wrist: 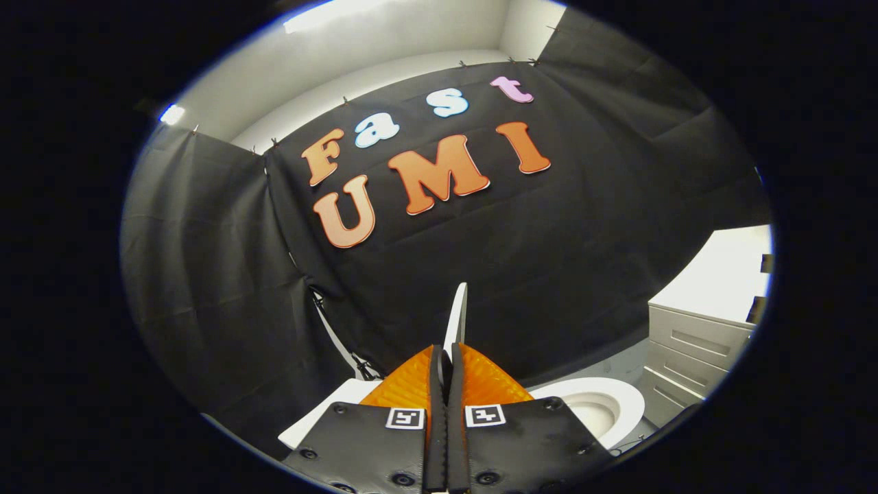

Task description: Open the toilet lid.

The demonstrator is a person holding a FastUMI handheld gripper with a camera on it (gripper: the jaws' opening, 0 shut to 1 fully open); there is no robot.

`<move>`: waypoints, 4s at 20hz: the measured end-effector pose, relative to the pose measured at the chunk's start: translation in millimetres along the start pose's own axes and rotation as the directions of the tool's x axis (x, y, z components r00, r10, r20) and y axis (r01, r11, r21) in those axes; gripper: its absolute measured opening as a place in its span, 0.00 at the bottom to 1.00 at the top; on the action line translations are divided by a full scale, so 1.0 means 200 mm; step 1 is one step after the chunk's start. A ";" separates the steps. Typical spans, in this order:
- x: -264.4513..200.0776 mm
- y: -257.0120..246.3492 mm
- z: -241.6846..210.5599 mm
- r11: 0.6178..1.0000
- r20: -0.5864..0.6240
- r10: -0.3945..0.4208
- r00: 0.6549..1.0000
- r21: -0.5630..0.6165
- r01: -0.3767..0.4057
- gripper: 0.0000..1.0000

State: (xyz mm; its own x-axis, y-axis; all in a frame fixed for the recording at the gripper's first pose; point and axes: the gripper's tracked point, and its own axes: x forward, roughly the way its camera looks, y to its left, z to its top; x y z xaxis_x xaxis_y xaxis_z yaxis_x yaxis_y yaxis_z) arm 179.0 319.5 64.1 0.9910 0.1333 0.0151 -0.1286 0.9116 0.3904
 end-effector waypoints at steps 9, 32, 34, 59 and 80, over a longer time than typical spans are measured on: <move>0.04 0.45 -0.04 0.991 -0.042 0.052 0.998 -0.118 -0.057 0.08; 0.09 1.28 -0.43 0.873 -0.118 0.204 0.972 -0.427 -0.235 0.09; 0.10 1.28 -0.45 0.870 -0.118 0.191 0.974 -0.439 -0.224 0.10; 0.03 1.01 0.03 0.875 -0.078 0.330 0.941 -0.349 -0.336 0.97; -0.29 -0.81 0.69 0.922 0.064 0.056 0.996 -0.385 -0.027 0.97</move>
State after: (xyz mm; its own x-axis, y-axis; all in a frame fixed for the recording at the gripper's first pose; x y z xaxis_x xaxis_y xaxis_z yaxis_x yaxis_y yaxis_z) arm 148.2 111.2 126.6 0.9826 0.1589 0.0960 -0.1602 0.9871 0.0050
